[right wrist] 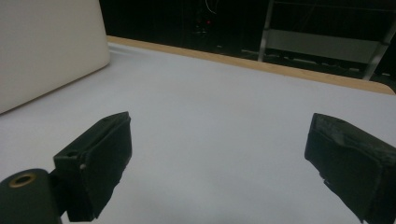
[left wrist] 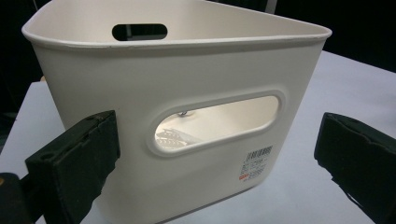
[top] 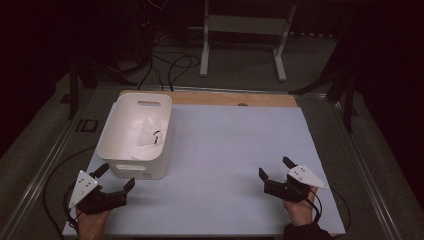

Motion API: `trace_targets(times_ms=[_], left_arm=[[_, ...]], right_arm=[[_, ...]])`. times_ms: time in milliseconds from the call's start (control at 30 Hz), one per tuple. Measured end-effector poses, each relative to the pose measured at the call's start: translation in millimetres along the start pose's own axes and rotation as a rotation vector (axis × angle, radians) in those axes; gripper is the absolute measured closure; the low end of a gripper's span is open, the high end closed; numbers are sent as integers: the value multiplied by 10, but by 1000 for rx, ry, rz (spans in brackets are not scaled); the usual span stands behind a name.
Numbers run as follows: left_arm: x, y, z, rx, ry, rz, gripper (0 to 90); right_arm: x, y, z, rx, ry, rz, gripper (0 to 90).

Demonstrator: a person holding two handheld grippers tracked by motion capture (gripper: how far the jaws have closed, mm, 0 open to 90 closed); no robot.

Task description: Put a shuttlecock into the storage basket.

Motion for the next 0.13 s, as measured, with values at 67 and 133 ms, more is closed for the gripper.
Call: trace_targets(times_ms=[67, 133], left_arm=[[11, -15, 0, 5, 2, -10, 10], [13, -16, 0, 4, 3, -10, 10]], right_arm=[[9, -3, 4, 4, 2, 1, 74], [9, -4, 5, 1, 4, 6, 73]])
Point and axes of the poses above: each handheld gripper's, and its own axes: x roughly forward along the jaws, y roughly out of its top, z roughly to its right, the point moved 9 cm from there along x, roughly forward along the jaws, and after that the axes turned 12 degrees about -z, right-handed, at the moved point
